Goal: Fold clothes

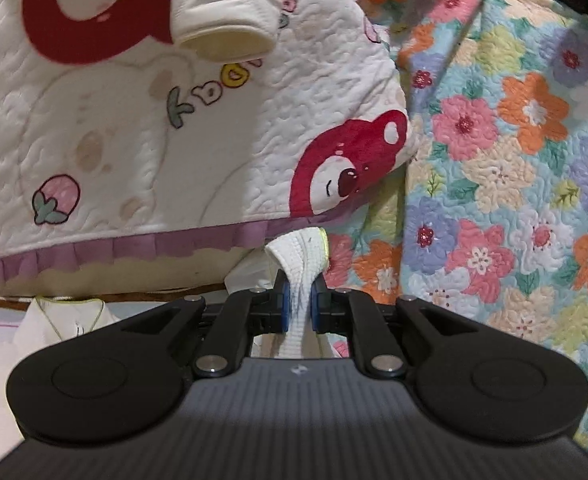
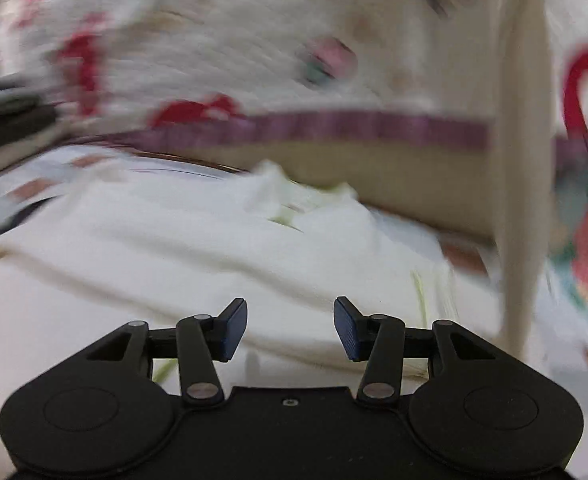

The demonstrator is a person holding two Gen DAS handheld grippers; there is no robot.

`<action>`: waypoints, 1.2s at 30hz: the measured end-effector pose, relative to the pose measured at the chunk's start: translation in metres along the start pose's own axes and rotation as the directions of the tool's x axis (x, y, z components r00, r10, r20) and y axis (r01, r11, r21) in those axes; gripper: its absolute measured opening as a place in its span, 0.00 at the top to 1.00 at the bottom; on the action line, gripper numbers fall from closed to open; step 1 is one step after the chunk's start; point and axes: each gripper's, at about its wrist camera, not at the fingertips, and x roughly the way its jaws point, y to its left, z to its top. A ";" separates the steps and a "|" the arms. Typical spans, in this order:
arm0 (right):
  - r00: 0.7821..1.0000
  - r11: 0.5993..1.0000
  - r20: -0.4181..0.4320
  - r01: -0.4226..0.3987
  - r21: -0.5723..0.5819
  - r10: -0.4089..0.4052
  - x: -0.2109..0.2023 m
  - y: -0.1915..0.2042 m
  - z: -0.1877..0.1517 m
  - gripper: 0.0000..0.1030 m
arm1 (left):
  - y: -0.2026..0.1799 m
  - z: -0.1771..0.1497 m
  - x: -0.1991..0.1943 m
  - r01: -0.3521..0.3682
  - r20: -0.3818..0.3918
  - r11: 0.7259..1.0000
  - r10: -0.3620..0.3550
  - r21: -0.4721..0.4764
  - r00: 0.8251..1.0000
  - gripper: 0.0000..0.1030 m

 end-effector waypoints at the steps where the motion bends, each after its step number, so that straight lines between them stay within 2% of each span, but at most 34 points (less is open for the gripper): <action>1: 0.998 0.999 -0.024 0.051 0.009 -0.050 0.013 -0.008 -0.002 0.48 | 0.001 0.000 -0.001 -0.002 0.001 1.000 0.002 -0.004 1.000 0.91; 2: 0.993 0.994 -0.049 0.107 0.005 -0.106 0.024 -0.015 -0.005 0.47 | 0.005 -0.002 -0.003 -0.004 0.000 1.000 0.003 -0.014 1.000 0.91; 3: 0.987 0.988 -0.062 0.148 0.035 -0.145 0.031 -0.026 -0.010 0.35 | 0.011 -0.004 -0.004 -0.006 -0.004 1.000 0.006 -0.023 1.000 0.91; 4: 0.986 0.981 -0.076 0.158 0.113 -0.150 0.032 -0.042 -0.013 0.30 | 0.016 -0.006 -0.005 -0.010 -0.008 0.999 0.009 -0.032 1.000 0.91; 5: 0.985 0.966 -0.090 0.161 0.201 -0.145 0.031 -0.059 -0.015 0.31 | 0.022 -0.008 -0.006 -0.016 -0.011 0.999 0.016 -0.042 1.000 0.91; 7: 0.981 0.940 -0.105 0.186 0.287 -0.162 0.017 -0.076 -0.015 0.31 | 0.038 -0.011 -0.007 -0.041 -0.016 0.997 0.040 -0.063 0.999 0.91; 11: 0.976 0.950 -0.122 0.204 0.238 -0.179 -0.001 -0.089 -0.027 0.30 | 0.070 -0.017 -0.012 -0.090 -0.023 0.990 0.088 -0.105 0.996 0.91; 17: 0.968 0.964 -0.144 0.225 0.142 -0.204 -0.026 -0.107 -0.046 0.30 | 0.105 -0.026 -0.028 -0.193 -0.050 0.980 0.191 -0.041 0.980 0.91; 24: 0.958 0.969 -0.165 0.244 0.029 -0.236 -0.055 -0.127 -0.068 0.30 | 0.141 -0.043 -0.056 -0.255 -0.042 0.965 0.253 -0.064 0.967 0.91; 25: 0.961 0.970 -0.164 0.234 0.070 -0.221 -0.055 -0.135 -0.069 0.31 | 0.144 -0.046 -0.059 -0.272 -0.043 0.961 0.270 -0.055 0.962 0.91; 26: 0.966 0.967 -0.168 0.221 0.129 -0.198 -0.054 -0.144 -0.069 0.45 | 0.146 -0.050 -0.062 -0.294 -0.042 0.955 0.293 -0.033 0.955 0.91; 27: 0.969 0.960 -0.172 0.207 0.188 -0.175 -0.052 -0.153 -0.068 0.64 | 0.148 -0.055 -0.065 -0.315 -0.038 0.949 0.315 -0.015 0.948 0.91; 28: 0.971 0.952 -0.170 0.203 0.229 -0.166 -0.052 -0.157 -0.070 0.72 | 0.152 -0.060 -0.069 -0.335 -0.032 0.942 0.335 -0.003 0.942 0.91; 30: 0.974 0.933 -0.161 0.199 0.298 -0.157 -0.053 -0.164 -0.076 0.75 | 0.161 -0.070 -0.074 -0.371 -0.029 0.929 0.371 0.004 0.928 0.91; 34: 0.981 0.908 -0.141 0.181 0.378 -0.137 -0.054 -0.174 -0.082 0.75 | 0.201 -0.101 -0.077 -0.417 -0.102 0.904 0.408 -0.092 0.907 0.91; 36: 0.983 0.898 -0.137 0.171 0.406 -0.125 -0.054 -0.177 -0.084 0.75 | 0.220 -0.118 -0.071 -0.441 -0.163 0.889 0.420 -0.123 0.893 0.91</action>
